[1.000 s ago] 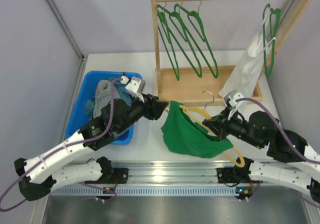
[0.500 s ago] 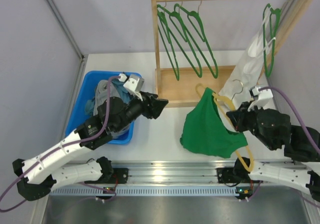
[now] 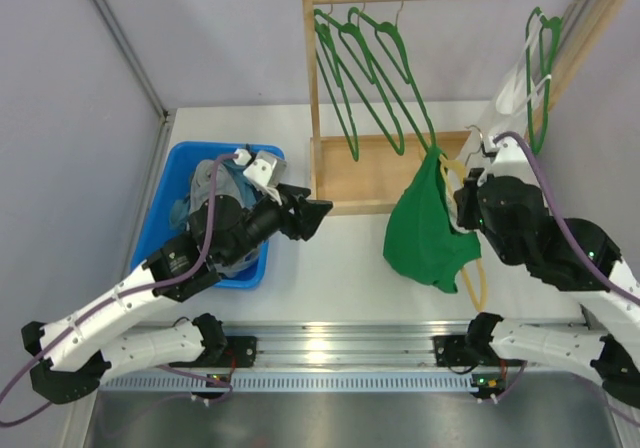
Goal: Place the tank top on the hanger
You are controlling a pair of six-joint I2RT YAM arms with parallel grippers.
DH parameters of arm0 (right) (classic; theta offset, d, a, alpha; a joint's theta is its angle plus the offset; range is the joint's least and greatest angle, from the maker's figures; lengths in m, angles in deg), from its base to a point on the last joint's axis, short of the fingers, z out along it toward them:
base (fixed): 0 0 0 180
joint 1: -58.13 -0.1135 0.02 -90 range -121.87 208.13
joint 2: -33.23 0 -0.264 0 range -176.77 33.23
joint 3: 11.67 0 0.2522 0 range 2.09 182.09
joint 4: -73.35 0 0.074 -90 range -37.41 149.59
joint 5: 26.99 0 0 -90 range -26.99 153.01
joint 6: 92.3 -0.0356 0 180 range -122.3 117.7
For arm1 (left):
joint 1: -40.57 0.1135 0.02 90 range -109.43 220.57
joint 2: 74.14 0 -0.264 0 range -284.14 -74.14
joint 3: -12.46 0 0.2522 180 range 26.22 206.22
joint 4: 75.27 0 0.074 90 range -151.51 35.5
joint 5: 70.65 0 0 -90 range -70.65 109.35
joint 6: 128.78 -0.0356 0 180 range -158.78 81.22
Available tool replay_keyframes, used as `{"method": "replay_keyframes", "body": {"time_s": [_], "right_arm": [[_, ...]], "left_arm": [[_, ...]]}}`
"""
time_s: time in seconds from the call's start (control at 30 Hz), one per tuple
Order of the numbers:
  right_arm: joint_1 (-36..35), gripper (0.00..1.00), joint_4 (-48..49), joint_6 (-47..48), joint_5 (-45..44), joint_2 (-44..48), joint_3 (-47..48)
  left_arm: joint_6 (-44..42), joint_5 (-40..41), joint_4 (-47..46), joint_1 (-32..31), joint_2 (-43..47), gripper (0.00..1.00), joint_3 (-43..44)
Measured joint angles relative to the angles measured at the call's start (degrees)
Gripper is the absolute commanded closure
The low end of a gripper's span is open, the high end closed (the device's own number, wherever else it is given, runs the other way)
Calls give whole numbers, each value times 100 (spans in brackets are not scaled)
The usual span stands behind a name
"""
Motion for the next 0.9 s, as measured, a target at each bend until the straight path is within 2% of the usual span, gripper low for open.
{"method": "replay_keyframes", "body": {"time_s": [0.23, 0.53, 0.7, 0.9], "right_arm": [[1969, 100, 461, 695, 1460, -420, 118], [3987, 100, 811, 1331, 3543, -1329, 1344], [4710, 100, 708, 1519, 4529, -2061, 2253], [5108, 100, 579, 1585, 5143, -2719, 3460]], "left_arm": [[-153, -26, 28, 0, 87, 37, -2], [-295, -76, 44, 0, 85, 36, 0], [-339, -120, 52, 0, 61, 36, 39], [-398, -210, 85, 0, 20, 35, 192]]}}
